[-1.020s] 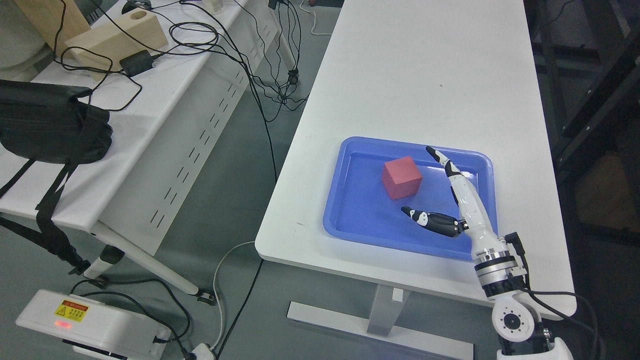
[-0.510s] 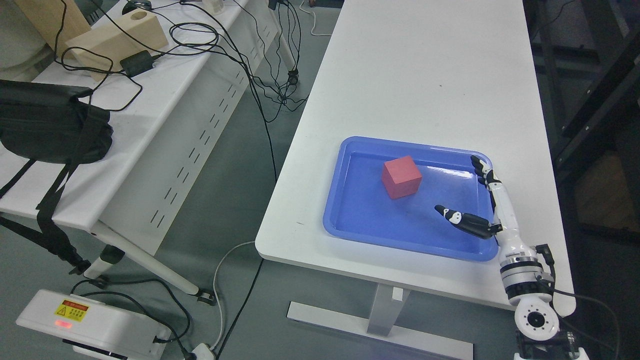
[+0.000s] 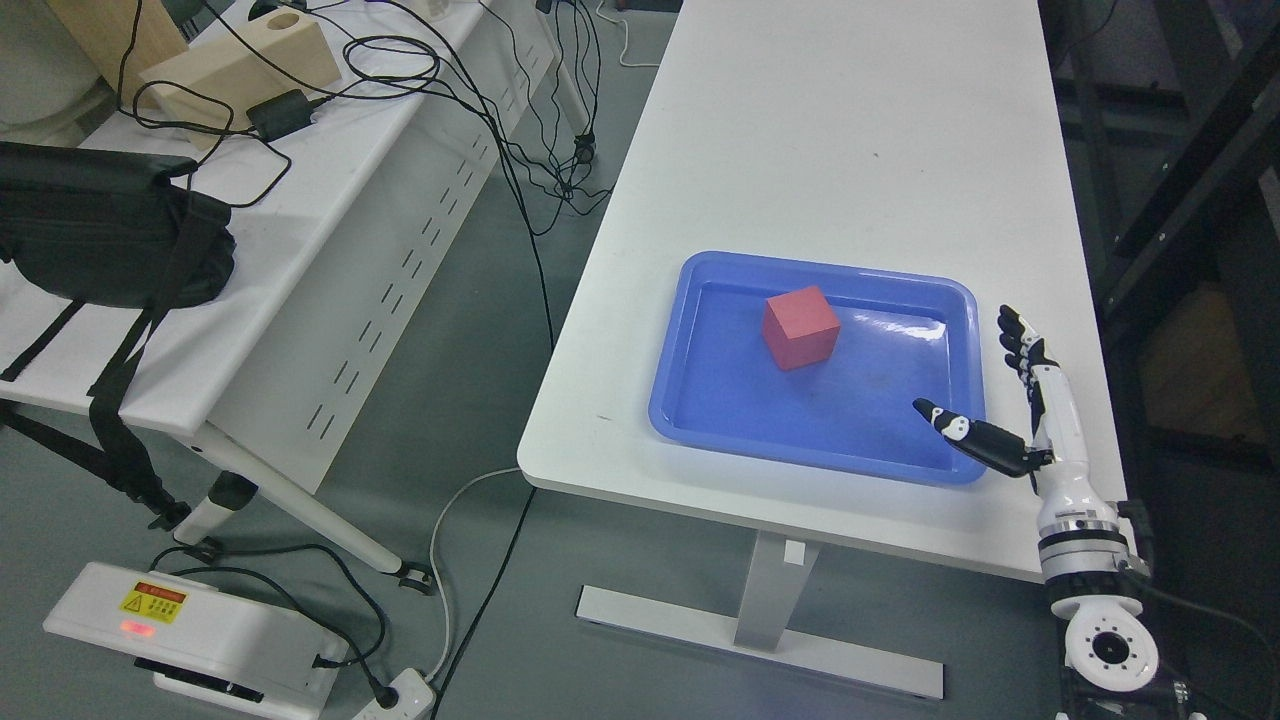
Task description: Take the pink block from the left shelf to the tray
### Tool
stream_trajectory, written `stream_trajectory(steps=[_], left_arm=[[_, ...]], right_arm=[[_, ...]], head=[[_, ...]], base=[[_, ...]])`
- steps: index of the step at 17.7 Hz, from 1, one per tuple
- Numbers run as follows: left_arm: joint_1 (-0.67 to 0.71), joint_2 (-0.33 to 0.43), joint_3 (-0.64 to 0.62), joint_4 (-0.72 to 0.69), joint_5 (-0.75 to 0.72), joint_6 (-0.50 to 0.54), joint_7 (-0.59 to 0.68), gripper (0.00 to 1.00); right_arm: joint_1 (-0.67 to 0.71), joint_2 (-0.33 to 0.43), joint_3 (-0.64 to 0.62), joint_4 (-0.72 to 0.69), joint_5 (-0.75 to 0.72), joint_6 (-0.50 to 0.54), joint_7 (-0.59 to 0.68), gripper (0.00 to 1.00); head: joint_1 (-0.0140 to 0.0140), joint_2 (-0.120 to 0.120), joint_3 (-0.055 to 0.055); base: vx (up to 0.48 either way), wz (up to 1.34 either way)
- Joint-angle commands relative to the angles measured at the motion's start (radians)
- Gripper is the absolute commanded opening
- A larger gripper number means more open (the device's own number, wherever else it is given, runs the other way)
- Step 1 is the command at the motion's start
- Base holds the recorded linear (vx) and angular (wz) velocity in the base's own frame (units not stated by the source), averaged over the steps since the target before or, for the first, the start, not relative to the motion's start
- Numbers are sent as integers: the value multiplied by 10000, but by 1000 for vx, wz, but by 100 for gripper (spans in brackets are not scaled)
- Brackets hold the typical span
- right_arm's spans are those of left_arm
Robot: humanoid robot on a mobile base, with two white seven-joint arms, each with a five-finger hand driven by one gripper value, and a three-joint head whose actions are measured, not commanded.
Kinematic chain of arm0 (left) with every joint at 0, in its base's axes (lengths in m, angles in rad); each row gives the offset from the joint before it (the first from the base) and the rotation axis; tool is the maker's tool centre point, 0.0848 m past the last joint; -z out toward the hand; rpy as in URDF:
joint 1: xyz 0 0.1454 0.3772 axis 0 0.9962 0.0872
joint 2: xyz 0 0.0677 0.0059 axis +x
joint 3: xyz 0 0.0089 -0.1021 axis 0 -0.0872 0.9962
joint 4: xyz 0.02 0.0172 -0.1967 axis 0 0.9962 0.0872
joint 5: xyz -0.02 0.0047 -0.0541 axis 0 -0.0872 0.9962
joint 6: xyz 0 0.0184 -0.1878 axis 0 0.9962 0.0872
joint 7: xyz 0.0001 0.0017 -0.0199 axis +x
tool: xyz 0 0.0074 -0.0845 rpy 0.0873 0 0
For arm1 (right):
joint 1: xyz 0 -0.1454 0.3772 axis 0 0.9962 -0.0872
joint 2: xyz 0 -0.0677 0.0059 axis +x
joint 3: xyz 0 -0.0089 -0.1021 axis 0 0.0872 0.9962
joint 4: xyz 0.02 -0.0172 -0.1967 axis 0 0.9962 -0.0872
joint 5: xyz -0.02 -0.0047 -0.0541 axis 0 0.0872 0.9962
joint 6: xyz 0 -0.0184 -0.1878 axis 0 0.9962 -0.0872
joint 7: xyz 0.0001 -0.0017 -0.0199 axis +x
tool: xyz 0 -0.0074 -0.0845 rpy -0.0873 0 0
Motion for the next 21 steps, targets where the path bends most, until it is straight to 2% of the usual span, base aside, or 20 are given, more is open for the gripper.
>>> stream_trajectory(steps=[1, 21], left_arm=[[-122, 175, 0, 0, -15, -1, 5, 100], [-122, 175, 0, 0, -15, -1, 5, 100]], right_arm=[[177, -175, -510, -235, -145, -28, 17, 99], [285, -175, -356, -235, -191, -28, 492, 100]], head=[[0, 0, 0], [0, 0, 0]], base=[[-131, -68], [-120, -96]])
